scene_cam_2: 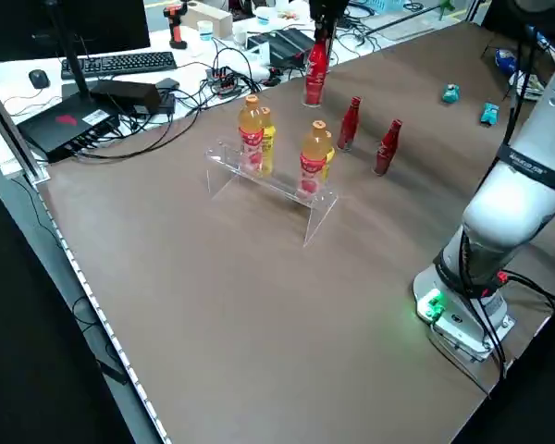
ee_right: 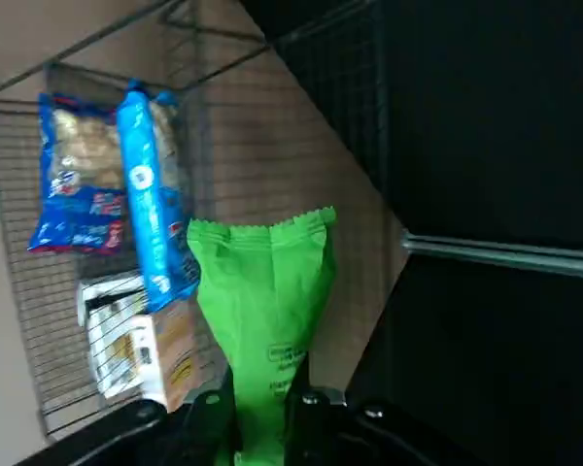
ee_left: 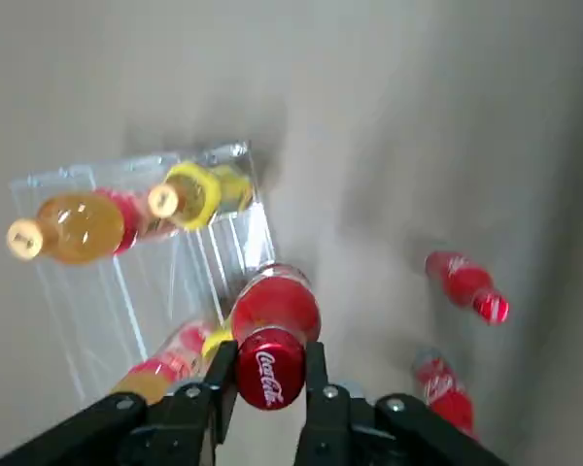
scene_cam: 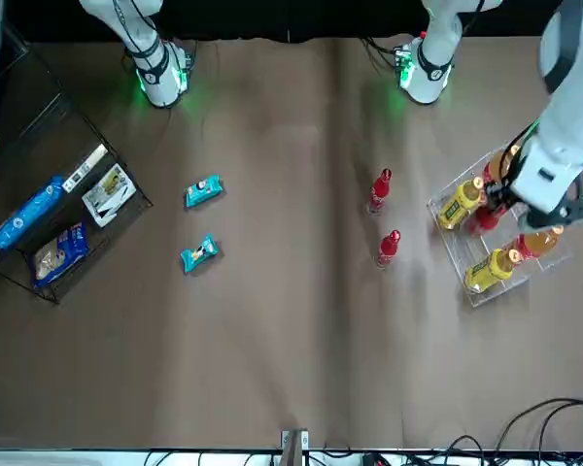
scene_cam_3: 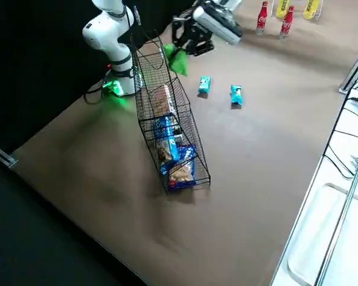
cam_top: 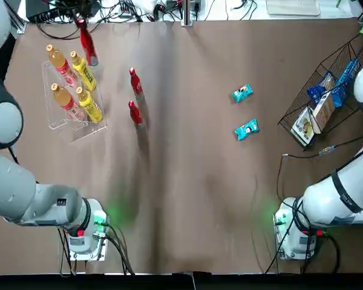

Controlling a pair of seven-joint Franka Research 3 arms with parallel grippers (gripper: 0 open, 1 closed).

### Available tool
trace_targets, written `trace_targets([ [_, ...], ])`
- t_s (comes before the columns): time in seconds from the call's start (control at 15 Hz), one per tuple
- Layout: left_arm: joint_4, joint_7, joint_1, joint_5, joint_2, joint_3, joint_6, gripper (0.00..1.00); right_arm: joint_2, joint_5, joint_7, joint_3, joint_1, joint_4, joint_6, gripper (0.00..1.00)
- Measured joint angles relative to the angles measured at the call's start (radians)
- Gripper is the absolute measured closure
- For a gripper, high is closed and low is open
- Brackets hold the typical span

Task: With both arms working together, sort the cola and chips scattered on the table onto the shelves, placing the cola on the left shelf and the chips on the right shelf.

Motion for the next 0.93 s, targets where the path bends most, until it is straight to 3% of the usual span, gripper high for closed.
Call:
trace_targets([
  [0.27,-0.006,0.128,0.078,-0.057,-0.060,-0.001,-0.110,0.68,-0.006,-0.012,-0.045,-0.001,-0.067,-0.001,0.092,0.81],
  [0.93,-0.014,0.474,0.285,-0.061,-0.169,0.006,-0.233,0.68,0.014,-0.002,-0.093,0.004,-0.165,-0.018,0.236,0.81],
])
